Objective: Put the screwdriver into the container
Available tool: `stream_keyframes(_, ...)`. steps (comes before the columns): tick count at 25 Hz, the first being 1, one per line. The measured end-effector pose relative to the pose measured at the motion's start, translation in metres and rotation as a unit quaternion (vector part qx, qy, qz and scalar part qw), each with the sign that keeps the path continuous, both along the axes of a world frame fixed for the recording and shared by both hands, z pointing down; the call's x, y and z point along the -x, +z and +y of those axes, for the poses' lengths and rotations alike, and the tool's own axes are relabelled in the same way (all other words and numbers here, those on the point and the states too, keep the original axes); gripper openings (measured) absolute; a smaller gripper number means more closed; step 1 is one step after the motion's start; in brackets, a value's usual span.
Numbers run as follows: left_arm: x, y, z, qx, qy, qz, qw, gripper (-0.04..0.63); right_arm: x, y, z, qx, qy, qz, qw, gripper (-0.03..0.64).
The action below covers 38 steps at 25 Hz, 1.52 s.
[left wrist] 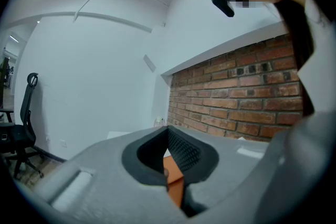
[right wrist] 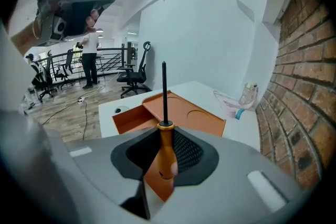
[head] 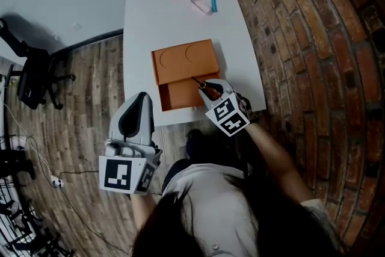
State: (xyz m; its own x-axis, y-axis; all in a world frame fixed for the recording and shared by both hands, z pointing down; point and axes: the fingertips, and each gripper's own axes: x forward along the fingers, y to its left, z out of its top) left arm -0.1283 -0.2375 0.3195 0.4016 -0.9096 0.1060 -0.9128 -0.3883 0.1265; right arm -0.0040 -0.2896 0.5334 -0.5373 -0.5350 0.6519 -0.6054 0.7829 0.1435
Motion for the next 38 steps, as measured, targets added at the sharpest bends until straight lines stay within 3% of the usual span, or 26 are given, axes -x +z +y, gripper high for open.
stream_keyframes(15, 0.006, 0.009, -0.009, 0.013, -0.013, 0.01, 0.9998, 0.0, 0.006, 0.048, -0.005, 0.054, -0.062, 0.069, 0.994, 0.078)
stream_keyframes(38, 0.012, 0.027, -0.021, 0.052, -0.024, 0.004, 0.9983, 0.0, 0.034, 0.091, -0.001, 0.114, -0.143, 0.114, 0.977, 0.075)
